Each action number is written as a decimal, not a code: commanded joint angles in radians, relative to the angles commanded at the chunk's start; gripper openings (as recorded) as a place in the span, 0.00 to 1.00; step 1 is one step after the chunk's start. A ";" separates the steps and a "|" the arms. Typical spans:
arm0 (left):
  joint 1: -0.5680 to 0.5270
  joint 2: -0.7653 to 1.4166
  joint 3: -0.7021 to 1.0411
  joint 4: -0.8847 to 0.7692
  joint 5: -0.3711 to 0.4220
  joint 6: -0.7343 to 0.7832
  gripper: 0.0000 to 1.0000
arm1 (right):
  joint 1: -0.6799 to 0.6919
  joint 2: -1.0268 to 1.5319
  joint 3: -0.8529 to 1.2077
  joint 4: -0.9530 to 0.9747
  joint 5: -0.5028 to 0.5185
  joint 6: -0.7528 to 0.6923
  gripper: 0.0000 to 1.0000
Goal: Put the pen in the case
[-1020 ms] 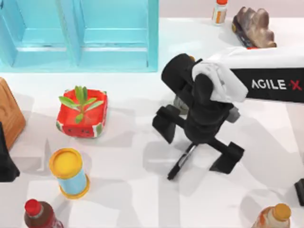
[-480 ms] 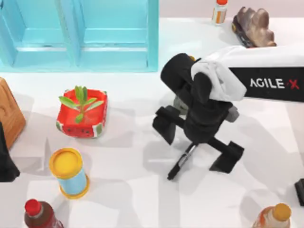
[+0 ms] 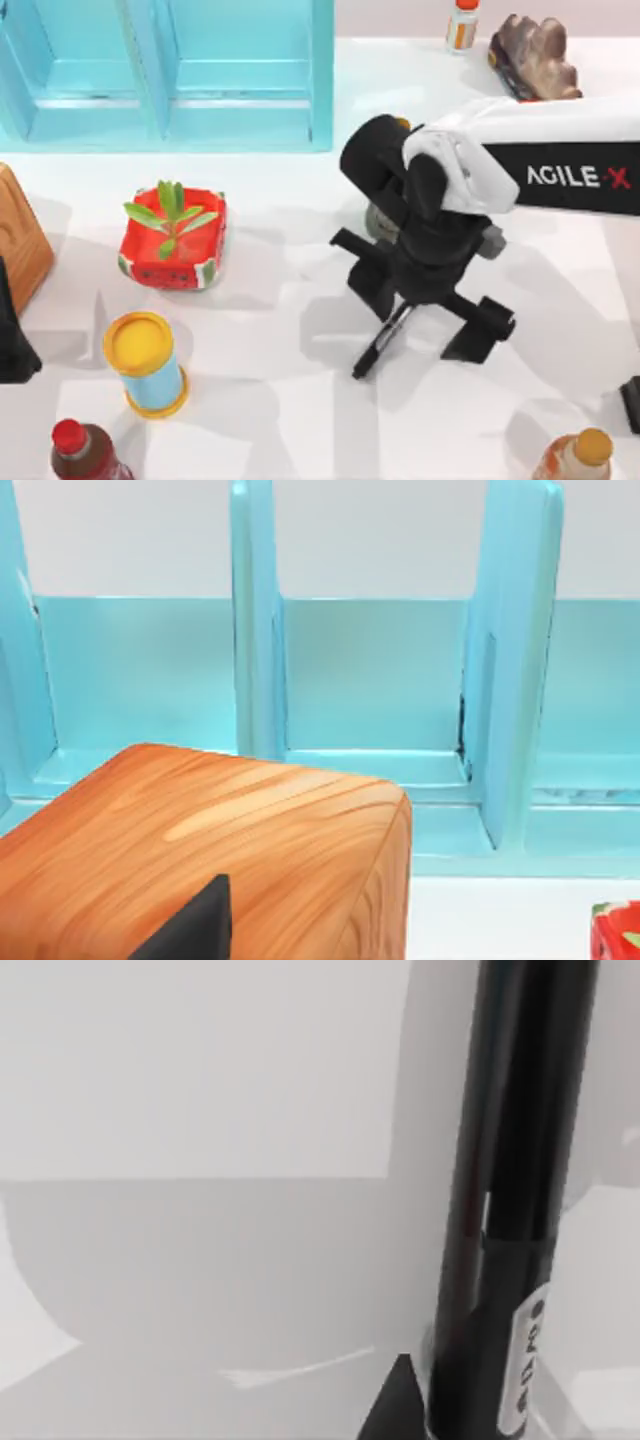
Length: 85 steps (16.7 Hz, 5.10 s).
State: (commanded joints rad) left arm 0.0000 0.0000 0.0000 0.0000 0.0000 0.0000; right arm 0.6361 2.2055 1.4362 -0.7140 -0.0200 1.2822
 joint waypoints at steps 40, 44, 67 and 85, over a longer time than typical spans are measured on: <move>0.000 0.000 0.000 0.000 0.000 0.000 1.00 | -0.367 -0.254 0.233 -0.485 0.012 -0.124 0.00; 0.000 0.000 0.000 0.000 0.000 0.000 1.00 | -0.667 -0.293 0.221 -0.494 0.002 -0.189 0.00; 0.000 0.000 0.000 0.000 0.000 0.000 1.00 | -1.173 -0.340 0.031 -0.401 -0.009 -0.240 0.00; 0.000 0.000 0.000 0.000 0.000 0.000 1.00 | -1.144 -0.336 -0.077 -0.301 -0.008 -0.205 0.60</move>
State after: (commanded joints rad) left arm 0.0000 0.0000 0.0000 0.0000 0.0000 0.0000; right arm -0.5082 1.8695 1.3592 -1.0150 -0.0279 1.0776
